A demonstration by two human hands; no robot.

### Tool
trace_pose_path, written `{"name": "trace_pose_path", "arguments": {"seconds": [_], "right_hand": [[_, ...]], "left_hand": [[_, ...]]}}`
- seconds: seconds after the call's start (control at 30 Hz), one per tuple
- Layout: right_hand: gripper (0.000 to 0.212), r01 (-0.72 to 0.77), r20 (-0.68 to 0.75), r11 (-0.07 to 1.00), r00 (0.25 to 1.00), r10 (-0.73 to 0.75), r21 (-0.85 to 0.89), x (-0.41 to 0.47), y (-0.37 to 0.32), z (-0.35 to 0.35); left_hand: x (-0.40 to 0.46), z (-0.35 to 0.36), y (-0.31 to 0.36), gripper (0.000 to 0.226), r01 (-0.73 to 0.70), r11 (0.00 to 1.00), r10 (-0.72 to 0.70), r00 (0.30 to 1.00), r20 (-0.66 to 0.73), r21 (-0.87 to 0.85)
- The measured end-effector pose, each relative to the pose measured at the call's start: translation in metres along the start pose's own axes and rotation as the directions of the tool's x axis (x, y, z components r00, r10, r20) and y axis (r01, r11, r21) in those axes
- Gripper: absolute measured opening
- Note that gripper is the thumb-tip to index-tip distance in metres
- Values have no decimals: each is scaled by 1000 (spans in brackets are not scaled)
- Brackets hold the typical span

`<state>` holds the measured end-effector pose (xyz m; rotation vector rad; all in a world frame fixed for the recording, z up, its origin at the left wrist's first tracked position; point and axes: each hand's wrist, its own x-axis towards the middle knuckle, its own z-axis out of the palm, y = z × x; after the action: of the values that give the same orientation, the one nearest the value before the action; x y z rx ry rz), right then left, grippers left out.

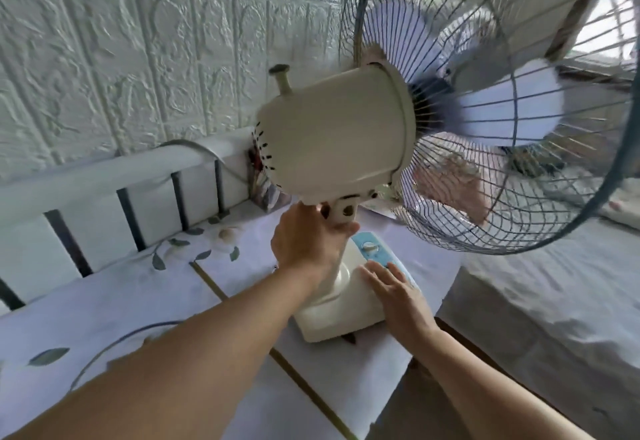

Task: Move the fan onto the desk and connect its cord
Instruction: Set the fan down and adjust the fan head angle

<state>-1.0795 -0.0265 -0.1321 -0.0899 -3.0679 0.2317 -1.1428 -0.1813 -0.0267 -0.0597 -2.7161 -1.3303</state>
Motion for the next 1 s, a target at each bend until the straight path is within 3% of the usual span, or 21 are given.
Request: {"name": "trace_pose_path", "arguments": {"seconds": [0.27, 0.4, 0.5, 0.57, 0.63, 0.7, 0.8, 1.0], "right_hand": [[67, 213, -52, 975, 976, -210, 65, 28, 23, -11], [60, 205, -43, 977, 978, -203, 52, 32, 28, -4], [71, 38, 33, 999, 999, -39, 8, 23, 13, -5], [84, -242, 110, 953, 968, 225, 181, 10, -8, -13], [98, -410, 294, 819, 905, 308, 401, -5, -30, -16], [112, -419, 377, 794, 889, 260, 441, -16, -49, -5], [121, -387, 282, 821, 915, 288, 420, -22, -67, 14], [105, -301, 83, 860, 952, 293, 413, -19, -62, 31]], "left_hand": [[-15, 12, 3, 60, 60, 996, -43, 972, -232, 67], [-19, 12, 6, 64, 99, 991, -77, 973, -219, 91], [-17, 7, 0, 59, 77, 996, -80, 992, -99, -33], [-15, -2, -7, 50, 53, 993, -40, 992, 120, -109], [-12, -14, -14, 39, 40, 984, 23, 939, 344, -176], [-8, -24, -21, 46, 57, 970, 64, 876, 477, -236], [0, -27, -25, 57, 65, 970, 78, 829, 554, -234], [5, -20, -31, 58, 110, 941, 89, 832, 548, -319]]}}
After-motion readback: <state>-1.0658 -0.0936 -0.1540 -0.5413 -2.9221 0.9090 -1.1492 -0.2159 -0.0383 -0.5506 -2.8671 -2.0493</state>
